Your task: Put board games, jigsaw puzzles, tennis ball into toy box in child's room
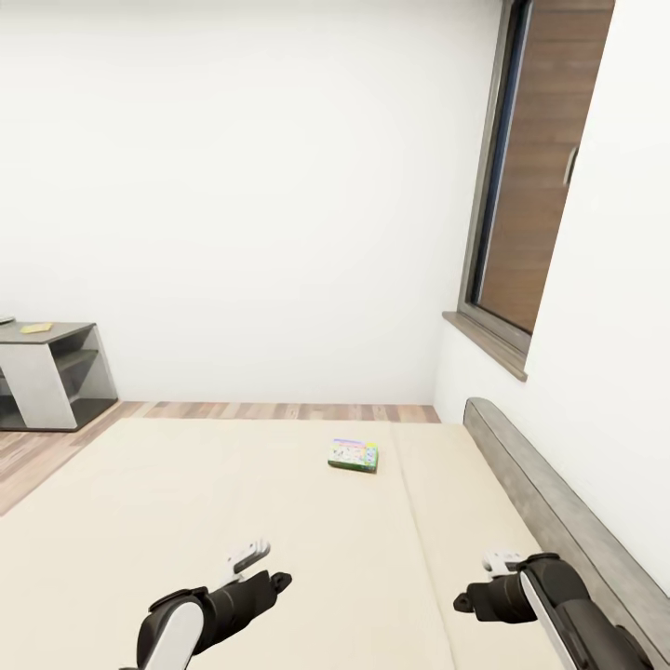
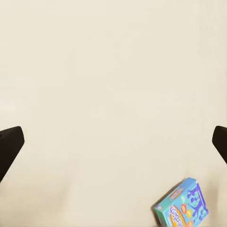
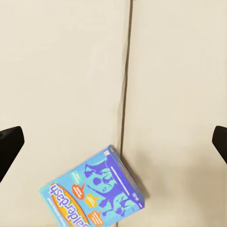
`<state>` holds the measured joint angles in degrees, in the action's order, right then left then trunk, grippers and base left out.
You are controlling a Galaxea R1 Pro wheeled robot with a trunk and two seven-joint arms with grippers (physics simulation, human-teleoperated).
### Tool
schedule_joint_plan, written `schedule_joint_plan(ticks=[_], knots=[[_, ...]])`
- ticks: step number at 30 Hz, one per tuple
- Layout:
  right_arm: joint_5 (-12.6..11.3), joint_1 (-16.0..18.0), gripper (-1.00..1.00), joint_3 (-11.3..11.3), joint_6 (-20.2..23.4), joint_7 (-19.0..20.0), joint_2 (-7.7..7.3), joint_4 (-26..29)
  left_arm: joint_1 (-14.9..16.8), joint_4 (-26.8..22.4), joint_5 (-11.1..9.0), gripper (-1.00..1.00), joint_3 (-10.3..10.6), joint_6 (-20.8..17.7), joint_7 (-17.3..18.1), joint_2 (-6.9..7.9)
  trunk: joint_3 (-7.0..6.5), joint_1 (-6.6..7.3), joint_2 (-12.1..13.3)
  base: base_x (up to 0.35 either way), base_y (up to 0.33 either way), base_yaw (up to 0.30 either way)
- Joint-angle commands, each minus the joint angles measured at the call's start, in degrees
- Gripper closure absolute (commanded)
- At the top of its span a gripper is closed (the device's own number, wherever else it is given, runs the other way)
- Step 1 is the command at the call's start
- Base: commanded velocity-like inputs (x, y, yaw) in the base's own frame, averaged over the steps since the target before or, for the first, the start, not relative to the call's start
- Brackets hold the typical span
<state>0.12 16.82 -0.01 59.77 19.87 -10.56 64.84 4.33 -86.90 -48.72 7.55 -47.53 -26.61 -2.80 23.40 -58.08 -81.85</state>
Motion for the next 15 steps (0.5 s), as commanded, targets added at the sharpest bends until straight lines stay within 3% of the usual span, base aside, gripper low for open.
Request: schedule_joint_plan(ticks=[1, 15], knots=[[0.04, 0.0, -1.0, 0.02, 0.23, 0.13, -0.01, 0.01, 0.03, 0.1, -0.63, -1.0, 0.08, 0.03, -0.56, 0.36, -0.12, 0.23, 0.37, 0.0, 0.0, 0.0], [-0.07, -0.13, -1.0, 0.09, 0.23, 0.16, -0.08, -0.13, -0.05, 0.71, -0.64, -1.0, 0.38, 1.03, -0.47, 1.65, -2.2, 2.86, 5.19, 0.0, 0.0, 0.0]])
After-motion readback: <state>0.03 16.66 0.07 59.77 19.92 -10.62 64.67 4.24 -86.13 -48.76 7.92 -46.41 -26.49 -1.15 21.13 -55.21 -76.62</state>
